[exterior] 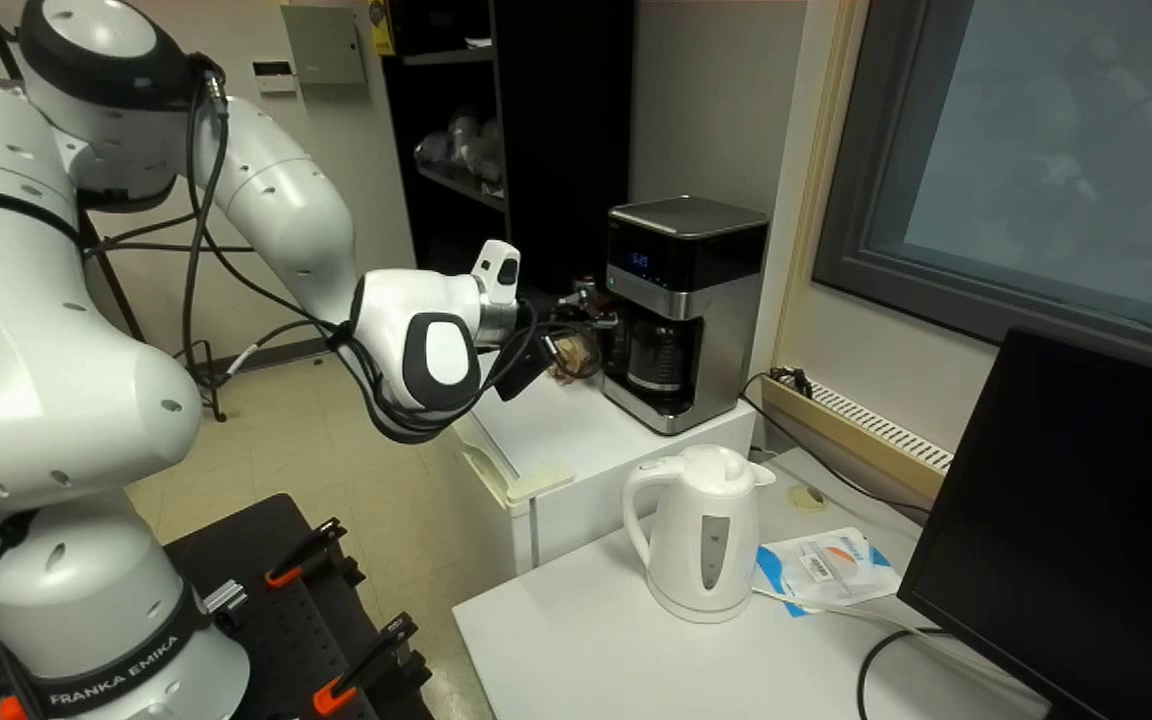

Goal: Press the coffee maker

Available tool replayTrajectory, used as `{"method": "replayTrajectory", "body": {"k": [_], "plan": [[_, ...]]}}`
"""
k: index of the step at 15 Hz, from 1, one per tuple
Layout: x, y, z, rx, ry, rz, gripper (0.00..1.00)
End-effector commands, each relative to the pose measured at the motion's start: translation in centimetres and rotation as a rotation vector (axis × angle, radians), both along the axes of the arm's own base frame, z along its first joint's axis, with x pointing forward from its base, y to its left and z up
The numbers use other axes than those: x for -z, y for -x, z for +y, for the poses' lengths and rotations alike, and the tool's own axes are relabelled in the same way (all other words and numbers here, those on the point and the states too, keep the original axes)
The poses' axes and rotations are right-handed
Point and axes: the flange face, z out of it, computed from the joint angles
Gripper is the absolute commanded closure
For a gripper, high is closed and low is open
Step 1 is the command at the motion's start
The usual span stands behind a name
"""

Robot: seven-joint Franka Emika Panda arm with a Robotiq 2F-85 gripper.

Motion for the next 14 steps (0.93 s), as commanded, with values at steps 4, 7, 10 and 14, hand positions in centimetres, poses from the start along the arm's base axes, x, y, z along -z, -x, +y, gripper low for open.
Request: {"method": "replayTrajectory", "body": {"k": [4, 7, 10, 14], "plan": [[0.2, -1.7, 0.1, 0.002, 0.014, -0.143, 0.97], [-0.4, -1.6, 0.2, -0.012, 0.003, -0.202, 0.97], [0.0, -1.9, 0.1, -0.005, 0.007, -0.217, 0.97], [0.4, -2.7, -0.2, 0.013, 0.008, -0.234, 0.97]]}}
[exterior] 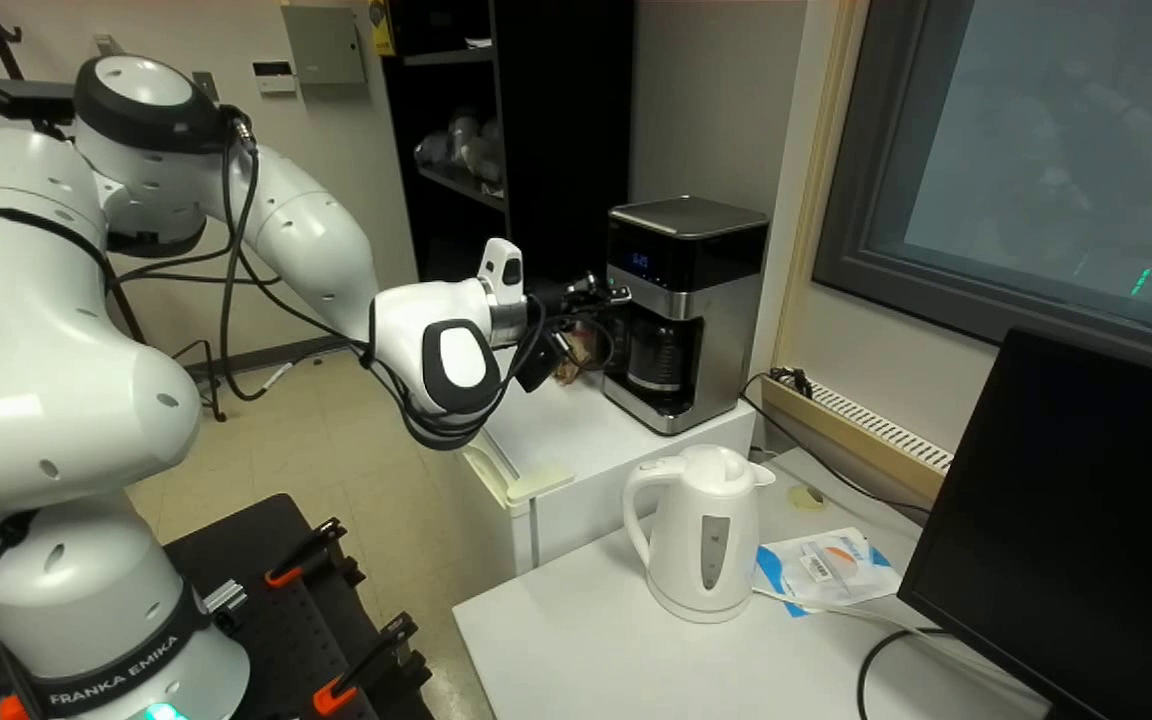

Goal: Press the coffee maker

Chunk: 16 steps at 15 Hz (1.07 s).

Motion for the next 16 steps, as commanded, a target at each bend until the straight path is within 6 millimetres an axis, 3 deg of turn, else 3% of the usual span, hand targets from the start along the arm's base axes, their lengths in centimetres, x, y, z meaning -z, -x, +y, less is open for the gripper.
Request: {"method": "replayTrajectory", "body": {"k": [1, 16], "plan": [[0.6, -1.1, -0.2, 0.000, 0.002, -0.049, 0.97], [2.3, -5.3, 0.3, 0.029, -0.009, -0.088, 0.97]]}}
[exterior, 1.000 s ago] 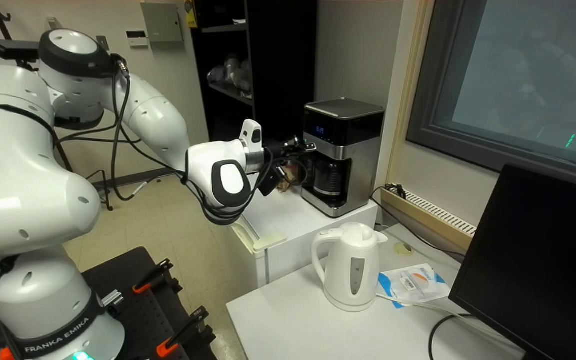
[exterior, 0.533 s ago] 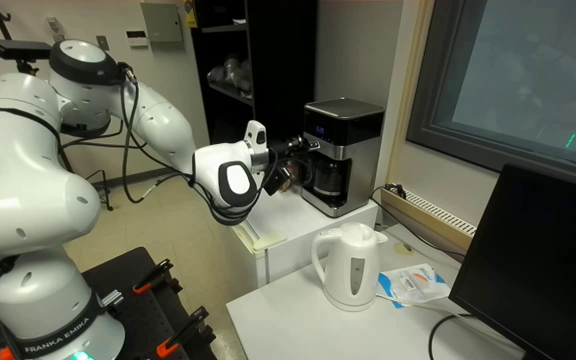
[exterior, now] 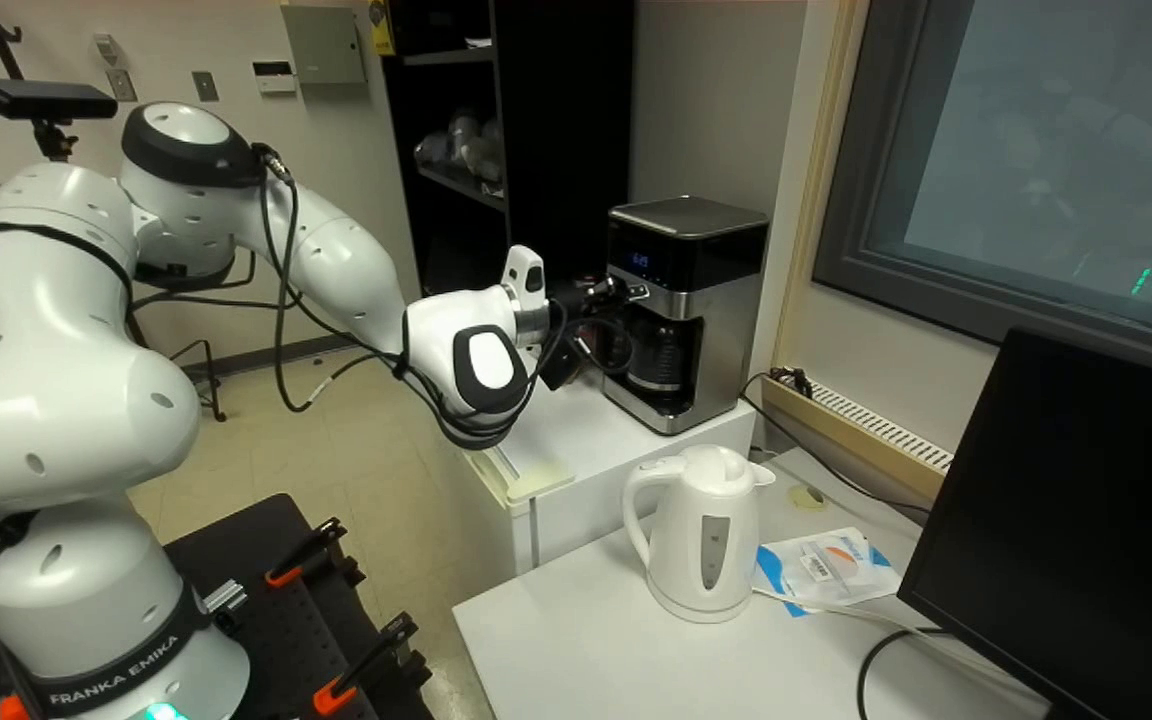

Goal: Press the coffee maker

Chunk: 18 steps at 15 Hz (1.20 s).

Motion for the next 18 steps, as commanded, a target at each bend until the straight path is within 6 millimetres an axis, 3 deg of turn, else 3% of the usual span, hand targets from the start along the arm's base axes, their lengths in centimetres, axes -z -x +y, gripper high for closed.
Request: {"method": "replayTrajectory", "body": {"k": [1, 18], "plan": [[0.7, -1.7, 0.0, 0.013, -0.004, -0.028, 0.97], [2.0, -4.4, 0.6, 0.029, -0.011, -0.067, 0.97]]}}
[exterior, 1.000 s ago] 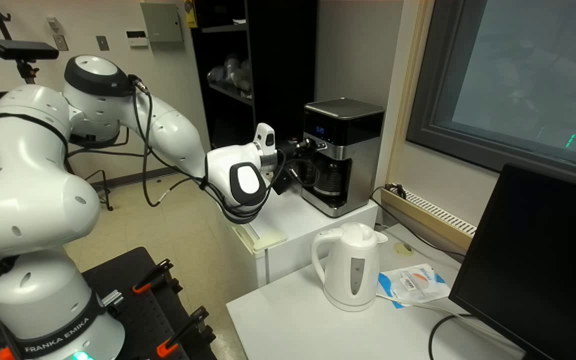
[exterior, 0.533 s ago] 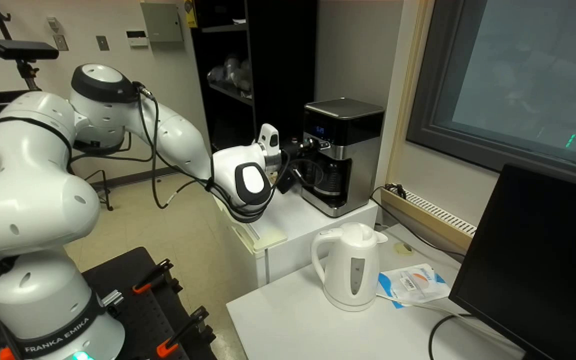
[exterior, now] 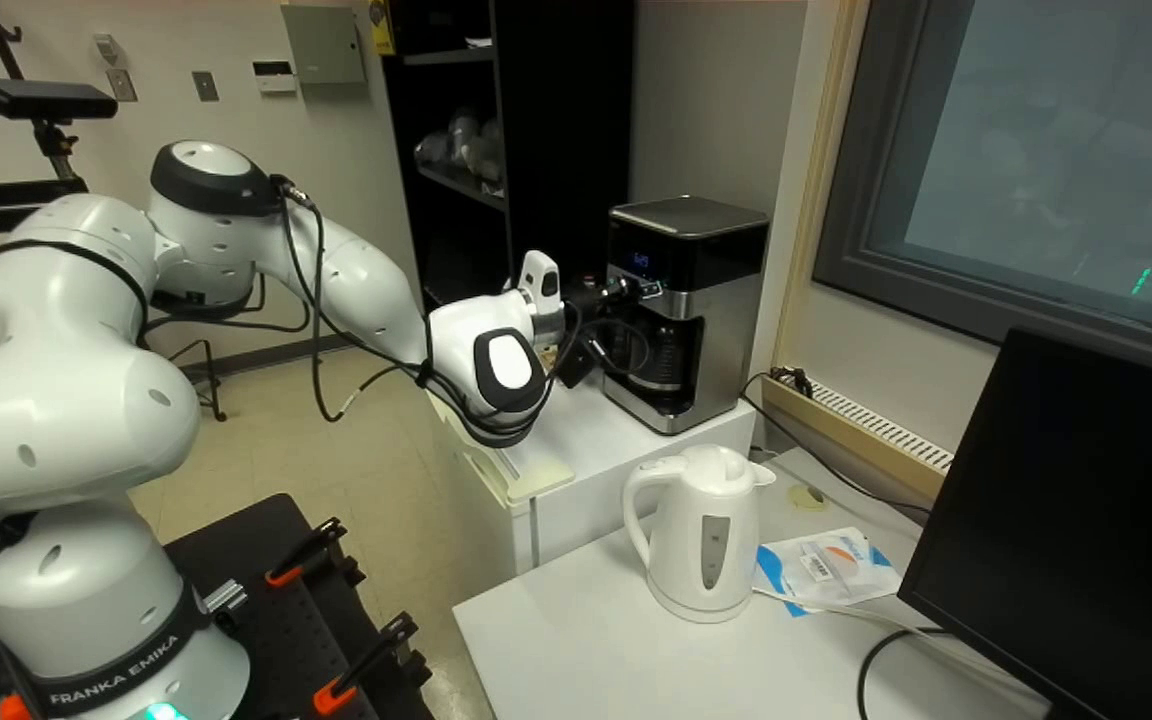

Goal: Press the coffee maker

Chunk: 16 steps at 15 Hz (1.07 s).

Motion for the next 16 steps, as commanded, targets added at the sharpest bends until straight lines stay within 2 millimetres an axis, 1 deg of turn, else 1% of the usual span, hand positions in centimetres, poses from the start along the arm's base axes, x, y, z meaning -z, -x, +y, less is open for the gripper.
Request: {"method": "replayTrajectory", "body": {"k": [1, 4, 7, 16], "plan": [[0.6, -1.3, 0.2, 0.005, -0.008, -0.018, 0.97], [0.7, -1.1, 0.3, 0.001, -0.010, -0.021, 0.97], [0.2, -0.8, 0.3, -0.004, -0.020, -0.023, 0.97], [-2.5, 1.7, 0.7, -0.063, -0.119, -0.029, 0.97]]}}
